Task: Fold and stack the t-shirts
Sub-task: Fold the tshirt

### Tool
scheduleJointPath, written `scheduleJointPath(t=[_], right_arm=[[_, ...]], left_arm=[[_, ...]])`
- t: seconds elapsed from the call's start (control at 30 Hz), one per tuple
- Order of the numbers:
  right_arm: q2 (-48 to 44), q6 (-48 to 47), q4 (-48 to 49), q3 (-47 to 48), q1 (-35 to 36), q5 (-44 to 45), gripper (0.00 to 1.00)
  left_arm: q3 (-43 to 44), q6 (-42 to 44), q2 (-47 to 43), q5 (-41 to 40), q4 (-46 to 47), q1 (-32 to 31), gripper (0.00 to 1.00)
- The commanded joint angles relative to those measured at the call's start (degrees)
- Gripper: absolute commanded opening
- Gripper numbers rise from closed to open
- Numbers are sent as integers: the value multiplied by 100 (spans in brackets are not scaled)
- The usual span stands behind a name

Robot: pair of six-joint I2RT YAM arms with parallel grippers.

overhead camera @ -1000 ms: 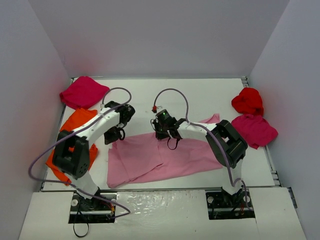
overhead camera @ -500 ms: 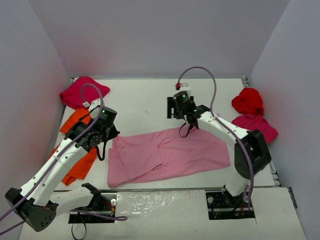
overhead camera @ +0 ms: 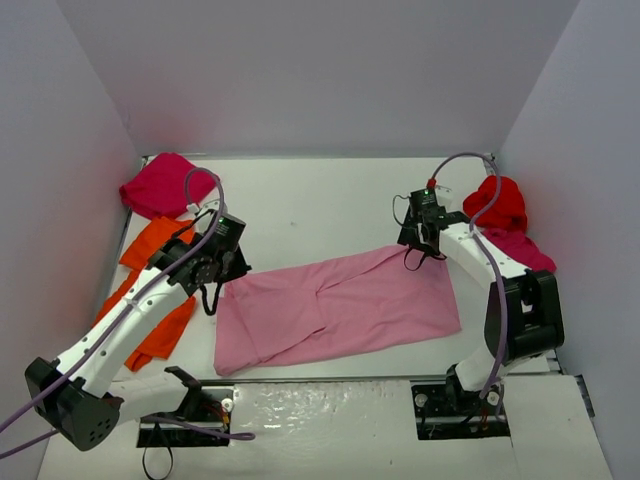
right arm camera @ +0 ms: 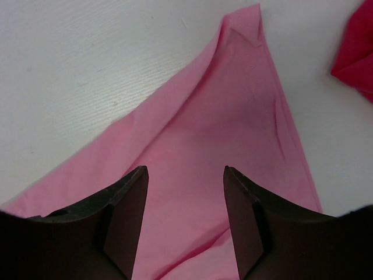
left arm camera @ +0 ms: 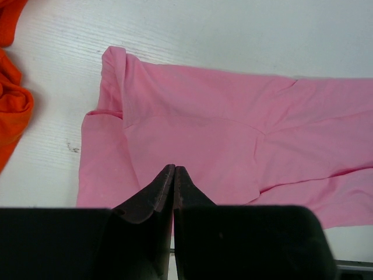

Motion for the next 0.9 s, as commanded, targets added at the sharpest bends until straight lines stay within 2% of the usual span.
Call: scheduleJointPath(t=[0.0,0.13,0.43,0.77,0.87], right_arm=[[-225,105,-105,38,-96,268,52],[257,-64,-97,314,-471,181,52],[916,-68,612,372,-1476,-1196,53],[1056,41,1174,784,-1546,-2044,53],[1080,72,1230,993,-1555,-2057,55]], left_arm=[[80,199,183,235,322,19,1],[10,228,283,369,404,12,1],[-61,228,265,460,426,4,1],[78,335,443,449,439,5,0],[68,344,469,414,415,4,0]])
